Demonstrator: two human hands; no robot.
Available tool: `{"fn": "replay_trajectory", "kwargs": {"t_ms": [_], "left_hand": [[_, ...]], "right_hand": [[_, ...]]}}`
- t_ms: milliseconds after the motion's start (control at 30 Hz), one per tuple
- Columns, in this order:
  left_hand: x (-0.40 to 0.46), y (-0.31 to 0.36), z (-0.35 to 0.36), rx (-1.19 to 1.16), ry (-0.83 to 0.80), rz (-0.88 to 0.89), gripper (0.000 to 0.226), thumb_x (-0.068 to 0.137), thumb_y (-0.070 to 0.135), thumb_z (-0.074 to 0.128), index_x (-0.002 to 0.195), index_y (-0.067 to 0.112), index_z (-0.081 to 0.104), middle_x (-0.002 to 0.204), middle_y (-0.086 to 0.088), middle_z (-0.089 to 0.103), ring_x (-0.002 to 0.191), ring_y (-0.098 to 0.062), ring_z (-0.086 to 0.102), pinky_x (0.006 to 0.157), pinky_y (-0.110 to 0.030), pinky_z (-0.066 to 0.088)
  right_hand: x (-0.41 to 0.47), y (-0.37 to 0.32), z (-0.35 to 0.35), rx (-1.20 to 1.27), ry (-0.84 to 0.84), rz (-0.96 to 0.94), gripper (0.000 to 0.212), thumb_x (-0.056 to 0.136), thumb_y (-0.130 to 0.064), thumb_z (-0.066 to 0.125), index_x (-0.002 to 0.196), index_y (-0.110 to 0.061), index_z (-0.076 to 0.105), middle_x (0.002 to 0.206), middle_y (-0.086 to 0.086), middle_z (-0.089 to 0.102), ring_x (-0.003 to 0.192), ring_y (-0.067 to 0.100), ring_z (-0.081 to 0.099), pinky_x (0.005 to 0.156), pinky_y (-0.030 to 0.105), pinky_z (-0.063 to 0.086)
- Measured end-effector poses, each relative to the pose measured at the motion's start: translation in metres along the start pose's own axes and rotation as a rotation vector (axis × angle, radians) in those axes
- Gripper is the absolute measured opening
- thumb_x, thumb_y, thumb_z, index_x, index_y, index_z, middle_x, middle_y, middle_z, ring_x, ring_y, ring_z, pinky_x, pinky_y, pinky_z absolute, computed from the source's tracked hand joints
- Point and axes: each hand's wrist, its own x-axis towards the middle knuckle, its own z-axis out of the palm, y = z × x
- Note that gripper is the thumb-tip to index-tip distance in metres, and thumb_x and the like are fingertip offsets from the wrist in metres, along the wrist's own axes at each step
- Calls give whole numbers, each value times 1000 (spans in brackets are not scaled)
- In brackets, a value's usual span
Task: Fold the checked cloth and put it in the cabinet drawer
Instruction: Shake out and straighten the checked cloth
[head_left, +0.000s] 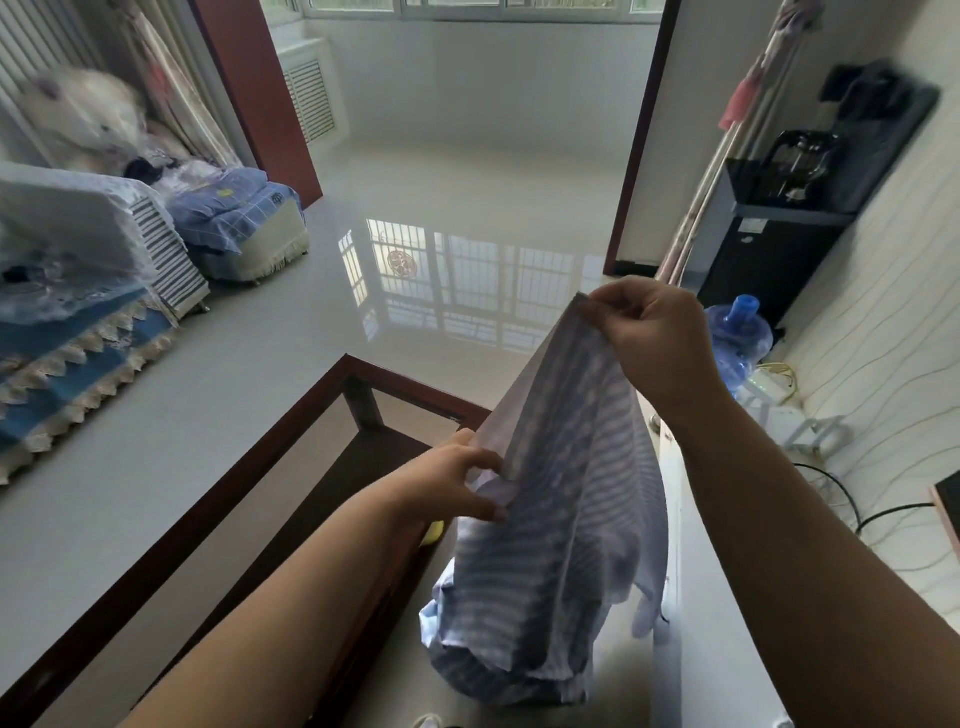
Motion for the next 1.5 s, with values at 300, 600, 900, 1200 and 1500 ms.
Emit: {"fn": "replay_trajectory", "kwargs": {"t_ms": [300, 600, 900, 1200, 1500], "left_hand": [[7, 21, -62, 162, 497, 234, 20, 87, 31, 65, 76, 16, 59, 104, 5, 49, 81, -10, 57, 78, -26, 48], [25, 14, 5, -166, 330, 273, 17, 87, 32, 65, 92, 17, 71, 121, 4, 55, 107, -10, 55, 89, -22, 48], [61, 5, 28, 41, 42, 160, 27, 84, 36, 68, 98, 14, 71, 116, 1, 52, 103, -18, 54, 94, -32, 48], [48, 39, 39, 380, -68, 269, 19, 87, 42, 62, 90, 26, 72, 113, 3, 48, 89, -17, 60, 77, -27, 56], [39, 49, 65, 459, 14, 524, 22, 91, 40, 56, 95, 26, 73, 105, 9, 63, 92, -5, 51, 77, -26, 49]], "right_hand": [[21, 8, -42, 39, 224, 87, 11, 86, -29, 68, 89, -19, 71, 69, -14, 63, 63, 7, 58, 71, 37, 56], [23, 6, -61, 26, 194, -33, 7, 87, -22, 66, 94, -22, 67, 73, -20, 61, 62, -9, 58, 67, 11, 50], [19, -6, -76, 112, 170, -81, 7, 85, -17, 68, 91, -19, 68, 76, -12, 65, 71, 5, 61, 76, 31, 56], [27, 34, -110, 139, 299, 79, 2, 85, -20, 68, 83, -21, 68, 63, -22, 65, 62, -5, 57, 65, 15, 48], [19, 61, -104, 160, 293, 152, 16, 88, -17, 65, 92, -2, 69, 74, -5, 62, 62, -7, 56, 67, 17, 51]]}}
